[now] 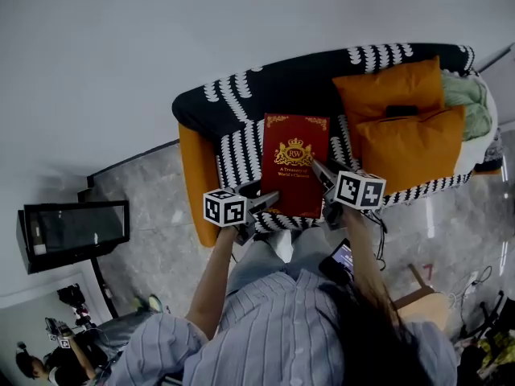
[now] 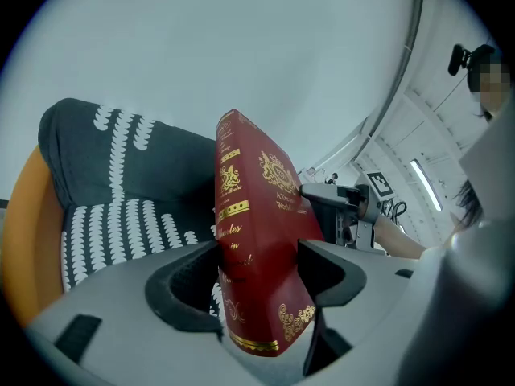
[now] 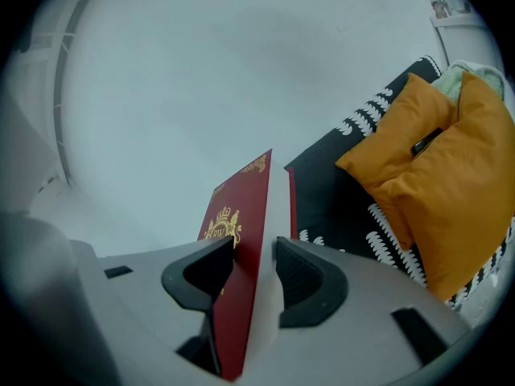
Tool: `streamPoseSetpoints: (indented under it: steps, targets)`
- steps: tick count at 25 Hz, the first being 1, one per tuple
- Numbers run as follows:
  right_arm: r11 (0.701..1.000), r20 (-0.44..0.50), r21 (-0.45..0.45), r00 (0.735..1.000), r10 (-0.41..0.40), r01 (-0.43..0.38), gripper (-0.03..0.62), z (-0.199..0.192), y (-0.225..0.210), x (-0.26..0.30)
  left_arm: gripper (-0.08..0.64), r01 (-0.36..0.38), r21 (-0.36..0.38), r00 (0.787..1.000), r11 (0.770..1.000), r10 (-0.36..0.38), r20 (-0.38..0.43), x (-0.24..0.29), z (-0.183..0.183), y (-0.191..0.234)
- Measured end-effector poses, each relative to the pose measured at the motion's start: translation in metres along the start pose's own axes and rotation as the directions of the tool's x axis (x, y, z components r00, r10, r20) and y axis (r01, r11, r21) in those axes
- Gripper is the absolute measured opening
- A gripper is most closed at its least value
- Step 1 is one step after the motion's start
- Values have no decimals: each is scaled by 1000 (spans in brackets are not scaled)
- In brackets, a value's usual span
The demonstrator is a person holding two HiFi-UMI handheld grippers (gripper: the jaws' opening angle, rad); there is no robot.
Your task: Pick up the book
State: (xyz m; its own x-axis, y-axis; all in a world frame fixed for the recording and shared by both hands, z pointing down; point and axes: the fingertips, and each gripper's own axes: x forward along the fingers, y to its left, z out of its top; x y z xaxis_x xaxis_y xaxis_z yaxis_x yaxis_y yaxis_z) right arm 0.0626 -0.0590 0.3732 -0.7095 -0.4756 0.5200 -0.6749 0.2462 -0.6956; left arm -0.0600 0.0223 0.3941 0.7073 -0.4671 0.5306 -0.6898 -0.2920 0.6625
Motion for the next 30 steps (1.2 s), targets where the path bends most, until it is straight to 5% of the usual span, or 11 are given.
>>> streamPoseSetpoints:
  steps: [11,30]
  targets:
    - [999,18,-39,1000,-14,14,175,-26,47,1,314,20,5,999,1000,-21,26,-50,-15,8]
    - [996,123,-5,988,-93,95,173,-166,160,-14,311,114,59,993,992,-114,-8,-193,-108,32]
